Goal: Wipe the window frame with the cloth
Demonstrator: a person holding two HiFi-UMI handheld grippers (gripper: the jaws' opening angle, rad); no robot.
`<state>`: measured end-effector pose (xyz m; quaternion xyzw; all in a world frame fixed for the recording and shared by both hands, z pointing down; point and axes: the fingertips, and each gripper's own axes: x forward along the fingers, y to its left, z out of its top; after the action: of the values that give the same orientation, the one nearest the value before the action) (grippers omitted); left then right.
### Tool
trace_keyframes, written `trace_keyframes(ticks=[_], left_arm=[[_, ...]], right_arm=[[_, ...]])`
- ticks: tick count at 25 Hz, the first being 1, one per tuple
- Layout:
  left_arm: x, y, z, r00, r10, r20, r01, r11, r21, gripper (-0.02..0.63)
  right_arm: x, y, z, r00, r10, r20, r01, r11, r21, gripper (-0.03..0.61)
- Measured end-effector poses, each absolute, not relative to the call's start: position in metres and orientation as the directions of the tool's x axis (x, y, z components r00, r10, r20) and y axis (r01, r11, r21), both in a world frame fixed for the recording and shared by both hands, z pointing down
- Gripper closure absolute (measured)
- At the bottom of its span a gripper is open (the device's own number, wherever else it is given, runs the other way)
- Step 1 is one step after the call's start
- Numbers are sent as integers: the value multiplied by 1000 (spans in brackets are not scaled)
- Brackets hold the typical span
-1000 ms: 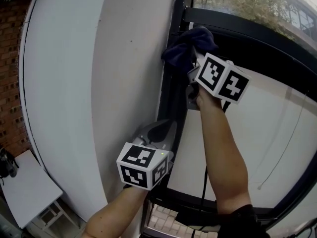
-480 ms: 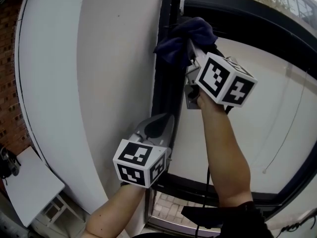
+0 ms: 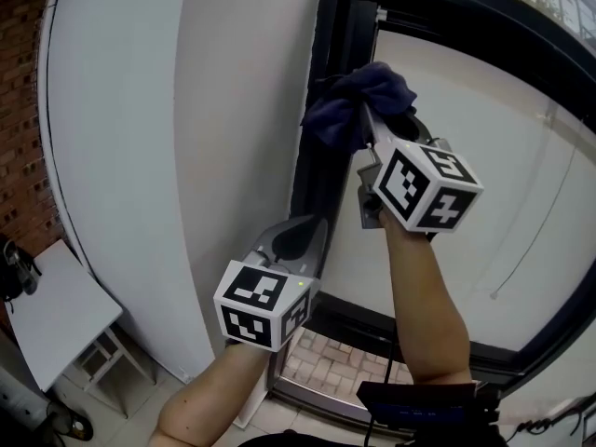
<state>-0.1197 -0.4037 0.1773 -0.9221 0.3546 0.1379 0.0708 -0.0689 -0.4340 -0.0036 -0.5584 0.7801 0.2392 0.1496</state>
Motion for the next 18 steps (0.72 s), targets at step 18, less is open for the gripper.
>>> trace_keyframes(ticks=[18], left_arm=[[-166, -361, 242, 645, -725, -240, -746, -666, 5, 620]], right_arm=[[-86, -381, 199, -382, -889, -252, -923, 352, 155, 517]])
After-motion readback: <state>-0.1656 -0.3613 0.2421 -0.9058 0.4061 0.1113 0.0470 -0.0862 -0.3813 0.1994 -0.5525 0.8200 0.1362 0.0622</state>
